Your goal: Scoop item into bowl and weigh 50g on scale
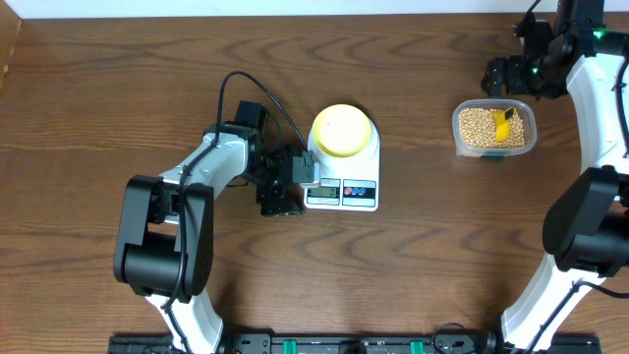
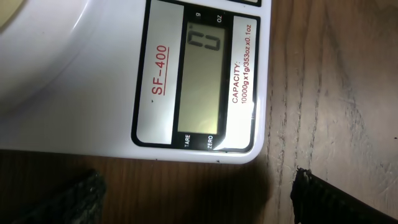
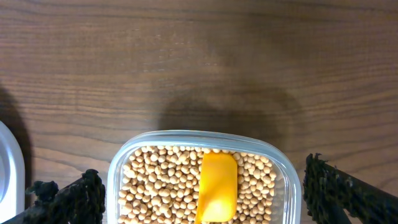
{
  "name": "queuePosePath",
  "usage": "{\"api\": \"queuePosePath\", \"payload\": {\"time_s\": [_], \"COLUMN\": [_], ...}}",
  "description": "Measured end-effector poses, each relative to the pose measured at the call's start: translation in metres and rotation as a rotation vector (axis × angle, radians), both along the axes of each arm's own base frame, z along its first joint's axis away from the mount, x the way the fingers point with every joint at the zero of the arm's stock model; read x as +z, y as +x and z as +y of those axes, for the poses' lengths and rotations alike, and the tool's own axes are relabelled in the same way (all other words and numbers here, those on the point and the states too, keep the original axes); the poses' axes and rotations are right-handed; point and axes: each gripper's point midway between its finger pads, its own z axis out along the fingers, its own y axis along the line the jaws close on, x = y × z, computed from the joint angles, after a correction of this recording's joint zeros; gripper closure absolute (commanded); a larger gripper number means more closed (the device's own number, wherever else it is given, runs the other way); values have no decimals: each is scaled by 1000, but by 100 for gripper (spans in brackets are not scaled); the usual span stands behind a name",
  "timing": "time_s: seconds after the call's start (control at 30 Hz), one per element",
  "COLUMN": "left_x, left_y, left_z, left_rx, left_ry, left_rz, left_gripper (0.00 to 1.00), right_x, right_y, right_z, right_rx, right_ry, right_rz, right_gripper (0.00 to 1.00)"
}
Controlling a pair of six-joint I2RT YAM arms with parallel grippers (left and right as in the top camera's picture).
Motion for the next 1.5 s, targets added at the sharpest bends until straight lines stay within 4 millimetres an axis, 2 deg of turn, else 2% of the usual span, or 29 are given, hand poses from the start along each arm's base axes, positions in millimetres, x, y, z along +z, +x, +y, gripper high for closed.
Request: {"api": "queuePosePath", "payload": {"time_s": [1.03, 1.17, 1.27, 1.33, 1.5], "left_x": [0, 0, 0, 0, 0], "left_y": [0, 0, 0, 0, 0], "left_z": [0, 0, 0, 0, 0], "left_rx": [0, 0, 0, 0, 0], "left_ry": [0, 0, 0, 0, 0], "left_rz": [0, 0, 0, 0, 0], "left_gripper": [2, 2, 3, 2, 2], "right_x": [0, -7, -7, -7, 8], "right_y": [0, -18, -23, -37, -53], "right_z": [0, 3, 4, 6, 9], "right_rx": [0, 0, -10, -23, -33], "right_ry": [0, 15, 22, 36, 45], "right_rz": [1, 79, 103, 164, 206], "right_gripper": [1, 1, 1, 1, 1]}}
